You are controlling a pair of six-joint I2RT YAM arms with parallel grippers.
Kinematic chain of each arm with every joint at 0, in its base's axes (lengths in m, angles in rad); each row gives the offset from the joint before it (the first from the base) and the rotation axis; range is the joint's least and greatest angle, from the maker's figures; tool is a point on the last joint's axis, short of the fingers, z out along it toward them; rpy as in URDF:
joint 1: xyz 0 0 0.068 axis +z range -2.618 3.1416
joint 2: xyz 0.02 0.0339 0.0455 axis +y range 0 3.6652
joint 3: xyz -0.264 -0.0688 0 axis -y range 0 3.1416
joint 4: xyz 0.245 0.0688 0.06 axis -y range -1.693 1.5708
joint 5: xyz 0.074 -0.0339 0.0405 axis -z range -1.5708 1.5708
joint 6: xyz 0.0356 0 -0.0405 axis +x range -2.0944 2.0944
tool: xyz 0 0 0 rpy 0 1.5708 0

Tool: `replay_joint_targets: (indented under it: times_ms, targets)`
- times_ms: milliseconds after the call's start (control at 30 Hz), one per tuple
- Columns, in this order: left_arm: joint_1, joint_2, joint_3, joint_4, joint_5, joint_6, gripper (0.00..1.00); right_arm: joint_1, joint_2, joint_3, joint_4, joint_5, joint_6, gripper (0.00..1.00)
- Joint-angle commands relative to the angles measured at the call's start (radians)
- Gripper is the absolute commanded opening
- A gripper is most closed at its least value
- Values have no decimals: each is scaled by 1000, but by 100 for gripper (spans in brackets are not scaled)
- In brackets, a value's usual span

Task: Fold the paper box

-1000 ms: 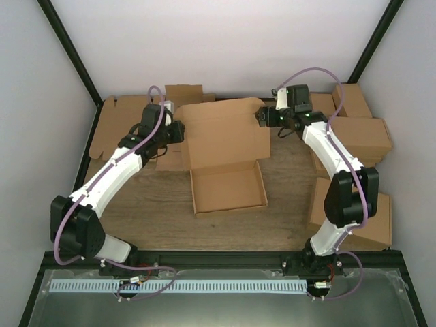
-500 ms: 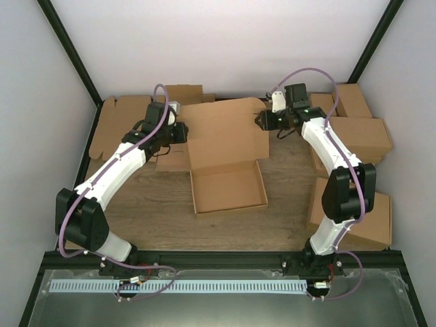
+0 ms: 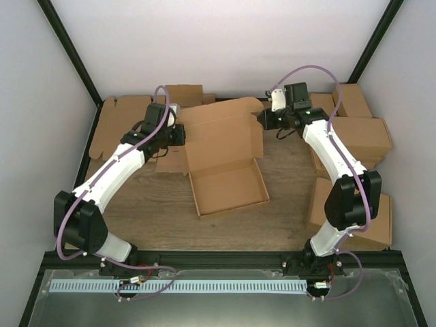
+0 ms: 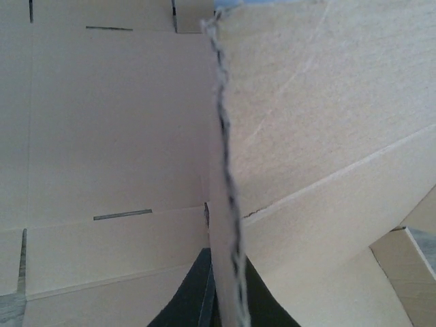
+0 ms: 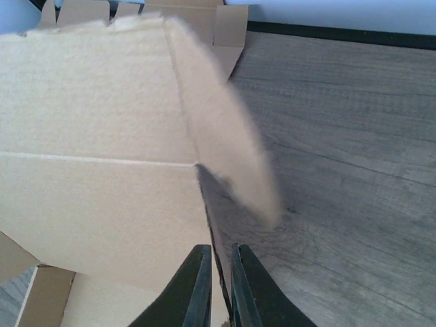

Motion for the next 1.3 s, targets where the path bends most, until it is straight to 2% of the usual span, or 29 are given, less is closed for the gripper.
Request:
replay_joint_targets:
  times_ms: [0, 200, 467, 633, 767, 1033, 1267]
  targets:
    - [-23, -50, 15, 21, -22, 5, 4, 73, -71, -25, 8, 100, 58, 8]
    - [-65, -78, -21, 100, -46, -30, 4, 173, -207, -168, 133, 257, 194, 8]
    - [-163, -101, -115, 301, -93, -69, 4, 281, -393, -450, 365, 446, 321, 8]
    - [-224, -142, -183, 398, -135, -85, 4, 295, -517, -603, 457, 471, 353, 7]
    - [-267, -191, -274, 434, -167, -140, 4, 321, -557, -682, 448, 485, 396, 7]
    - [-283, -245, -398, 458, -128, -278, 4, 356, -625, -797, 406, 508, 439, 7]
    - [-318, -217, -351, 433, -160, -362, 14, 356, -686, -816, 366, 501, 422, 9]
